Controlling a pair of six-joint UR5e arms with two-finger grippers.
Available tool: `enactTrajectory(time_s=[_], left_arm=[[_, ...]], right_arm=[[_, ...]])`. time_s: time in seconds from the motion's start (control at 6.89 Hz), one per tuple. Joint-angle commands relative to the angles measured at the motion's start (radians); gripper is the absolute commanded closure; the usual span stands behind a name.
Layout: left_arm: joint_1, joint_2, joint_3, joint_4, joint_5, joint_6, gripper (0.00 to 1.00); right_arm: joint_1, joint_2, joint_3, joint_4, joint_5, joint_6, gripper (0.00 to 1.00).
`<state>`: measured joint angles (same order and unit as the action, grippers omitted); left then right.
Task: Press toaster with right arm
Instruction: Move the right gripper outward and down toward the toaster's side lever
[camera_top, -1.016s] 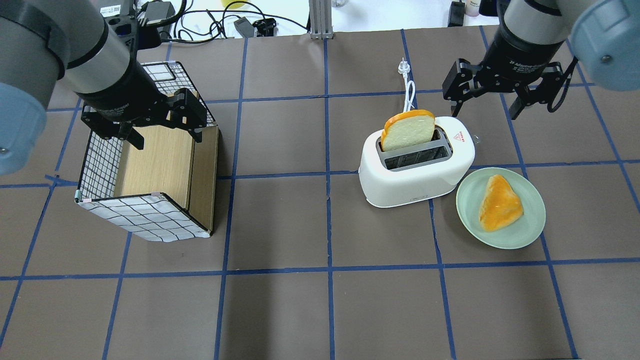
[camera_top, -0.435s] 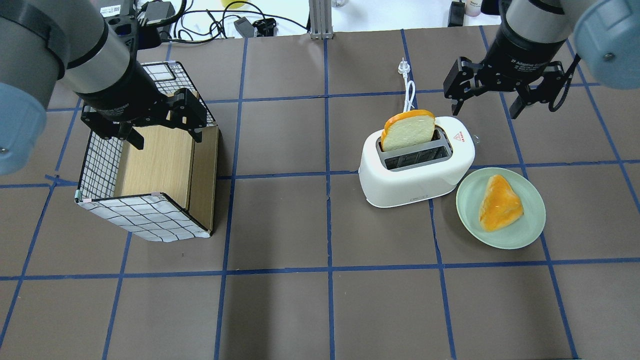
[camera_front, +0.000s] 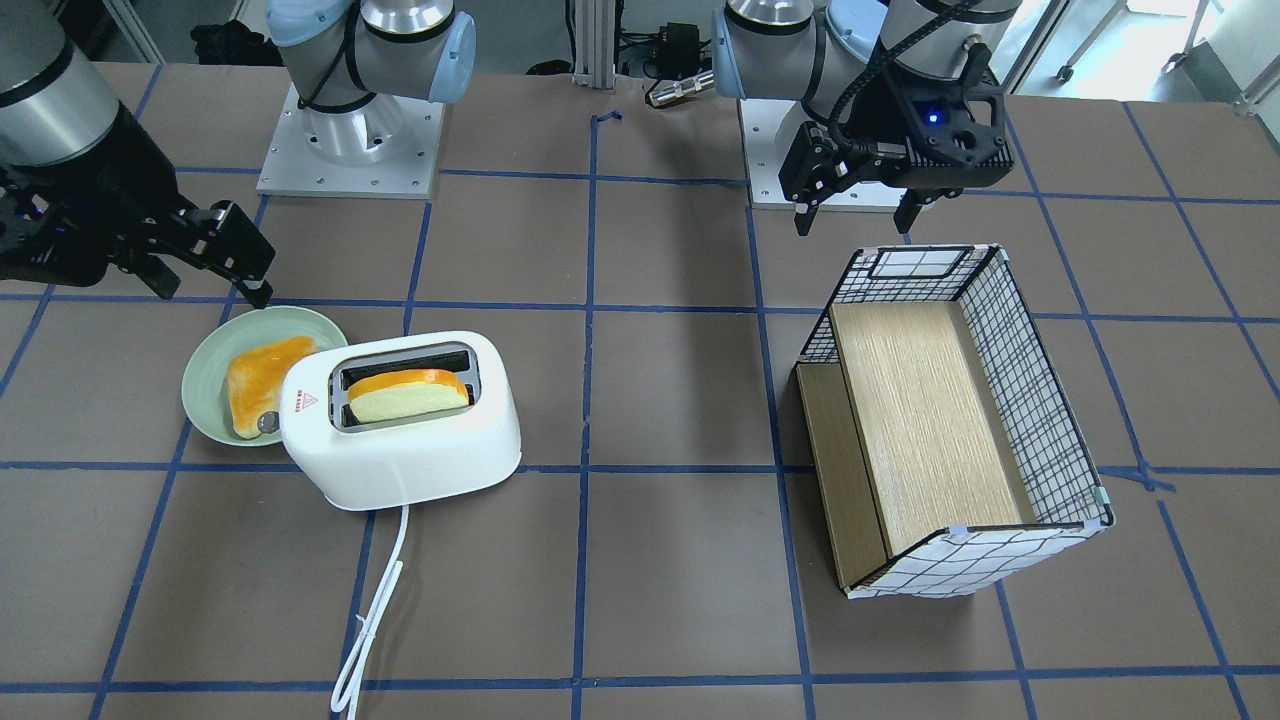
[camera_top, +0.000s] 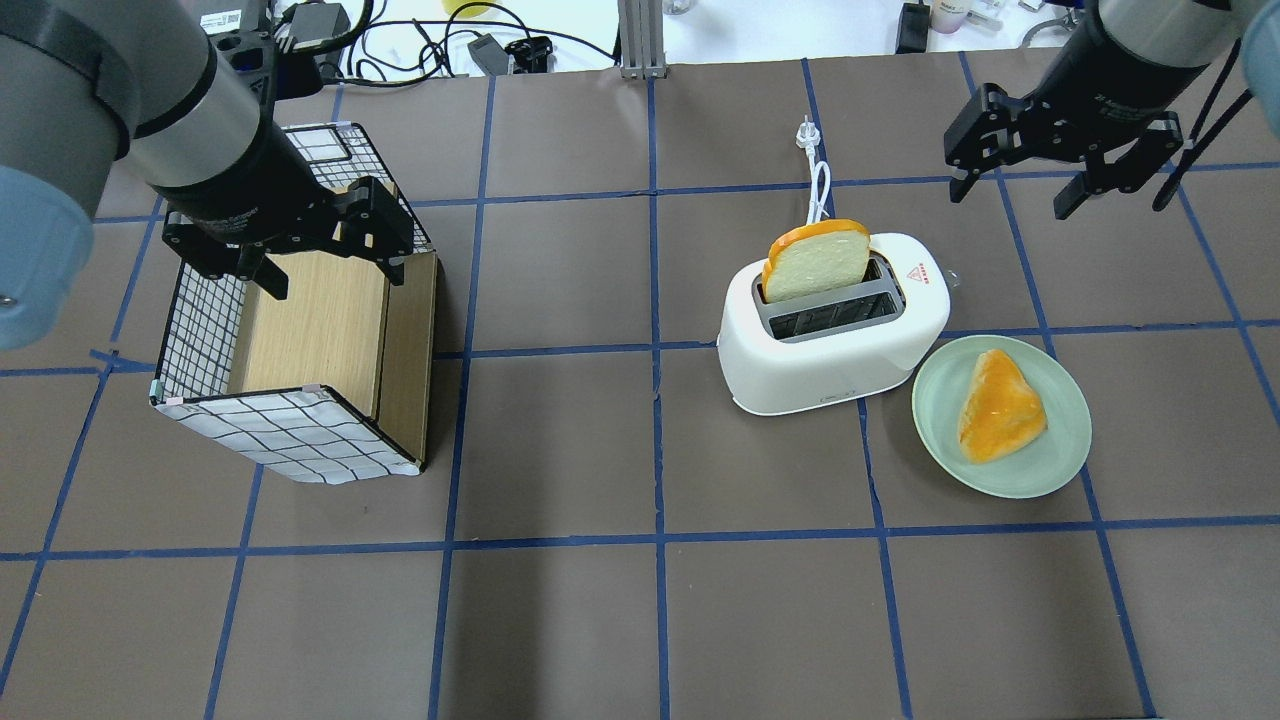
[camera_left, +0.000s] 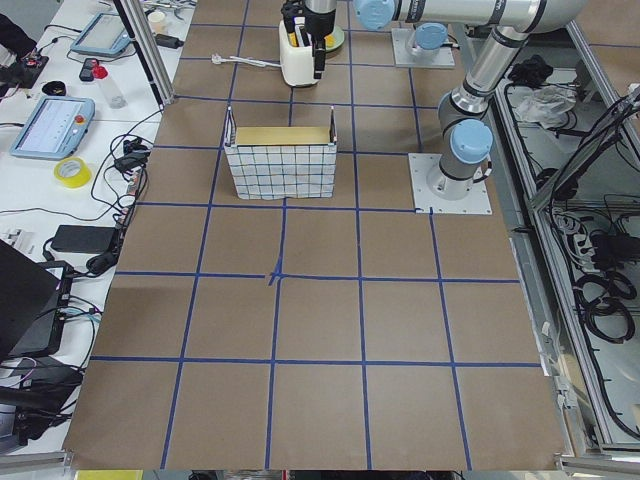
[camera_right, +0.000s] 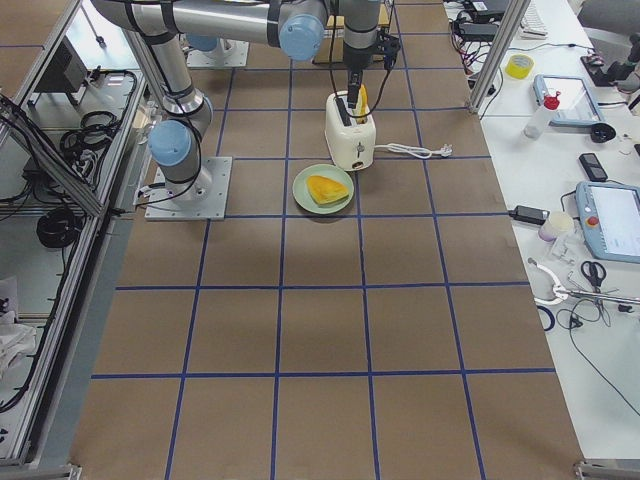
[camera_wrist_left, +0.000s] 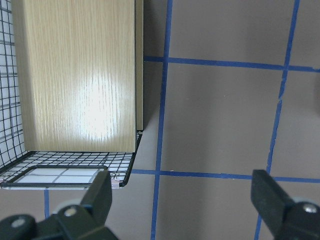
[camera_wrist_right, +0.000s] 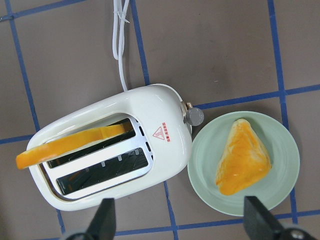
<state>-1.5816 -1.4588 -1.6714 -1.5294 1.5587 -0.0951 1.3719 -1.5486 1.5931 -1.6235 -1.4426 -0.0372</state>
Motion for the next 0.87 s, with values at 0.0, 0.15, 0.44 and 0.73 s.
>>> enactTrajectory(time_s=[0.0,0.15,0.44,0.73], left_arm=[[0.000,0.000,-0.001,0.000,0.000,0.000,0.00],[0.000,0.000,0.001,0.000,0.000,0.000,0.00],[0.000,0.000,-0.001,0.000,0.000,0.000,0.00],[0.000,0.000,-0.001,0.000,0.000,0.000,0.00]], right_arm=[[-0.046,0.034,0.011,-0.009,0.025,-0.093,0.90],[-0.054,0.059,0.011,-0.012,0.027,-0.117,1.00],[-0.088,0.087,0.037,-0.039,0.075,-0.145,1.00],[-0.116,0.104,0.108,-0.119,0.142,-0.178,1.00]])
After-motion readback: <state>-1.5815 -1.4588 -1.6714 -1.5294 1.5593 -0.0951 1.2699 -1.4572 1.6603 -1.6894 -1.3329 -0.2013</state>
